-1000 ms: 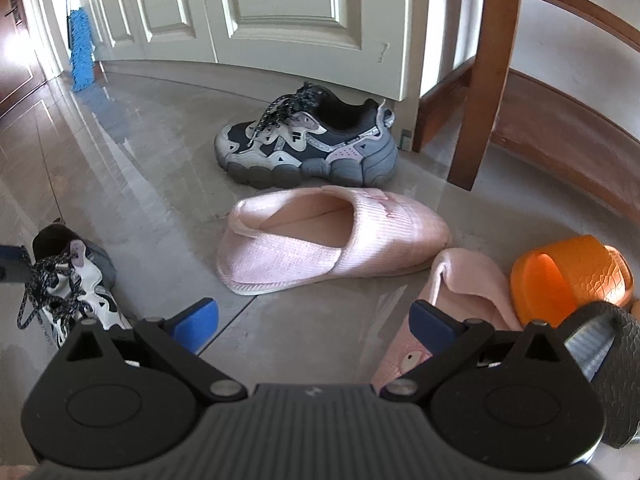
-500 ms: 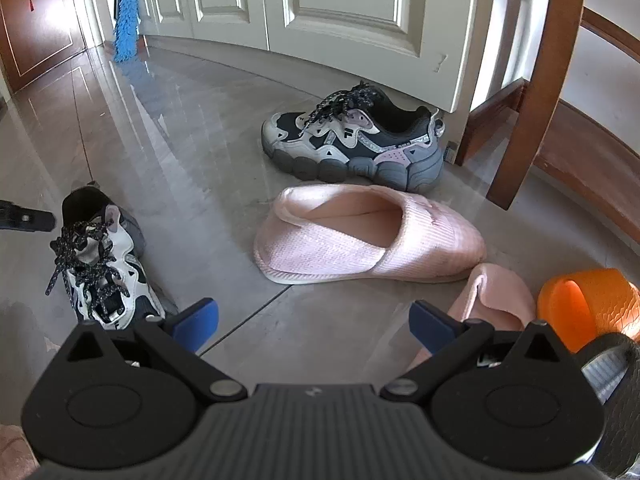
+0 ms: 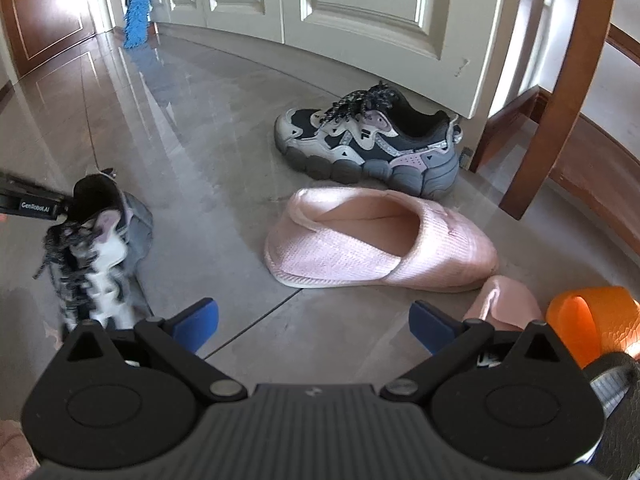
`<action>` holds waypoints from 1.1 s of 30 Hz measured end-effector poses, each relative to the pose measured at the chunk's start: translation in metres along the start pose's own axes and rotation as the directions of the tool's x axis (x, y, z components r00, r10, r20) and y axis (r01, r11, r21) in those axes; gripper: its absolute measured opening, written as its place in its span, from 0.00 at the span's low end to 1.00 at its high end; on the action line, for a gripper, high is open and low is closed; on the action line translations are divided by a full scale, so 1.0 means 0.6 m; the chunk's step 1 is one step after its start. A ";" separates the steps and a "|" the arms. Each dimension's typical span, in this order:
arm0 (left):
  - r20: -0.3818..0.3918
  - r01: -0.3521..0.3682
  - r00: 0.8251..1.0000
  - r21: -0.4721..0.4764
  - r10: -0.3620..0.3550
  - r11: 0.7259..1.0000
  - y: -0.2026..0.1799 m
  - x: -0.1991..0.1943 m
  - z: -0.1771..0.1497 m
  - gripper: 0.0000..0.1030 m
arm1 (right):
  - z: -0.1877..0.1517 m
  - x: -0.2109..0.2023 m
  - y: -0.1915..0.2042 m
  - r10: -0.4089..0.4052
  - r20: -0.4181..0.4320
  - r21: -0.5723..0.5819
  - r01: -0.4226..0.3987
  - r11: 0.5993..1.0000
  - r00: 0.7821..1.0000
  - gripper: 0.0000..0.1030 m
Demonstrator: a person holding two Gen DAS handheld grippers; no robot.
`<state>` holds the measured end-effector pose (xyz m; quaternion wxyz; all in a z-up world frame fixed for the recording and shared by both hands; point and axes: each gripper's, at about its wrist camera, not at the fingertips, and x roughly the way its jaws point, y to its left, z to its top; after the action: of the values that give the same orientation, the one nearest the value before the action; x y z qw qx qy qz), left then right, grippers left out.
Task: Organize scattered shoes
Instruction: 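Carry the sneaker with the left tool and set it on the floor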
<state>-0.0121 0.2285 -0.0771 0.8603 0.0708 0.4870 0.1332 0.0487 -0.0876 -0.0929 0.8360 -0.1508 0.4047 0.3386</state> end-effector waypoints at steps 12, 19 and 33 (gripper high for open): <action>0.215 0.050 0.977 -0.194 -0.007 0.980 0.002 -0.124 -0.020 0.31 | -0.002 0.006 -0.005 -0.008 -0.004 0.011 0.008 1.000 1.000 1.00; 0.088 0.186 0.981 -0.210 -0.171 0.960 -0.073 -0.140 -0.101 0.30 | -0.004 -0.005 0.019 0.033 0.014 -0.053 -0.032 0.998 0.999 1.00; -0.024 -0.013 1.000 -0.069 0.011 0.998 -0.092 -0.107 -0.168 0.46 | -0.004 -0.009 0.027 0.029 0.012 -0.061 -0.028 0.998 0.999 1.00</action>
<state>-0.1211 0.1558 -0.0902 0.8555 0.0422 0.4918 0.1561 0.0339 -0.0797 -0.0897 0.8287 -0.1680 0.3908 0.3637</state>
